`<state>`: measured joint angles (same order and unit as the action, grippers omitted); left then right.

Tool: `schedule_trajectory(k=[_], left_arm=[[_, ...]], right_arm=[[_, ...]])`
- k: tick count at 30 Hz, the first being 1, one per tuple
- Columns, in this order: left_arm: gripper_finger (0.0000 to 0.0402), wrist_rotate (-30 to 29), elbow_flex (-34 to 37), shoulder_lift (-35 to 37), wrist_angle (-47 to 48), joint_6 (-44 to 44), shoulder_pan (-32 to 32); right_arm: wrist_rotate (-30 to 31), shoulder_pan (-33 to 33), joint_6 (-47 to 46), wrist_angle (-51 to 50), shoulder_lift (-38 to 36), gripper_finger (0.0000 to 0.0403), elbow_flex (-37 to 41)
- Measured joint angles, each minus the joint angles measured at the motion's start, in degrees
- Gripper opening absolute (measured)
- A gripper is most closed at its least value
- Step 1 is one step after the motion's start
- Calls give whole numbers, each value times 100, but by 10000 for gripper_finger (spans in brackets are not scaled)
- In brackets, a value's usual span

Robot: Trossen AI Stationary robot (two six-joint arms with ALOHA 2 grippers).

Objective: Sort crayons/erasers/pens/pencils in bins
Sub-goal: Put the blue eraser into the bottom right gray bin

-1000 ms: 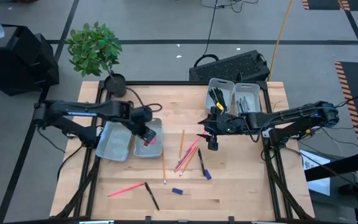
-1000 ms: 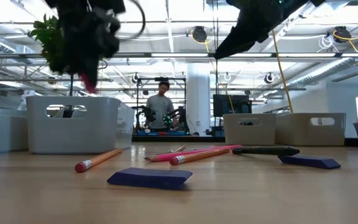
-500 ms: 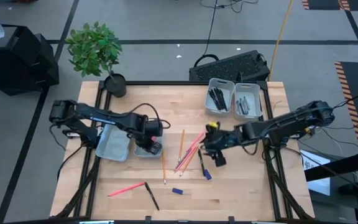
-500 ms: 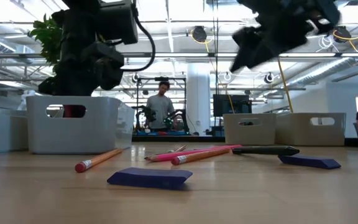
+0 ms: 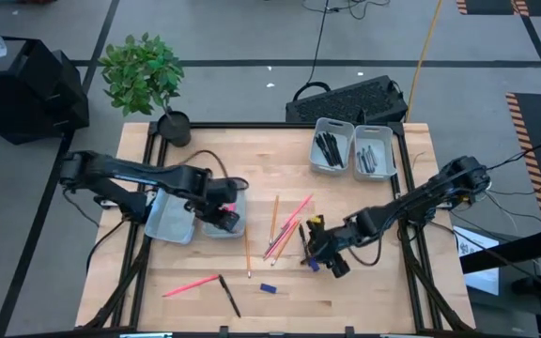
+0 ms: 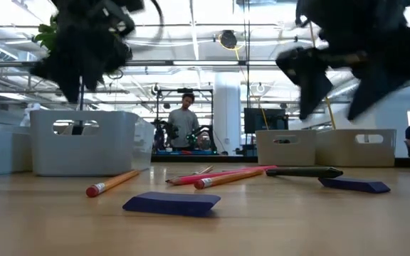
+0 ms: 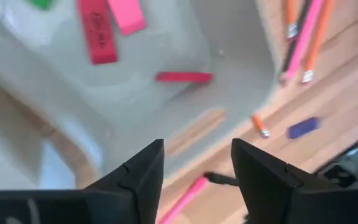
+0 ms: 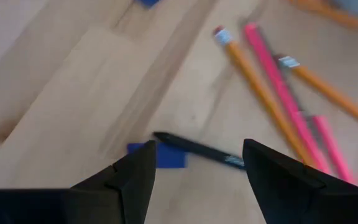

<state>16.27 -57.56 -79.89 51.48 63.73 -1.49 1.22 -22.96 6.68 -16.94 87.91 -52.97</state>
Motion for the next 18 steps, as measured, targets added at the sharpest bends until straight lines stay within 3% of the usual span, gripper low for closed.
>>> schedule_trajectory(k=[3,6,9,12,18], left_arm=[[189,-375,-72,500,69,418,-151],[181,-972,-61,922,132,882,-438],[171,-1683,-63,1260,96,1288,-855],[162,-2278,-63,1385,-81,1356,-1250],[156,-2635,-61,1372,-205,1331,-1695]], right_arm=[[-5,-153,-44,29,274,231,4],[65,-285,-889,210,445,231,9],[452,-452,-2144,215,431,231,7],[1079,-728,-2745,86,423,230,-38],[1710,-1071,-3816,-1232,1092,224,-1171]])
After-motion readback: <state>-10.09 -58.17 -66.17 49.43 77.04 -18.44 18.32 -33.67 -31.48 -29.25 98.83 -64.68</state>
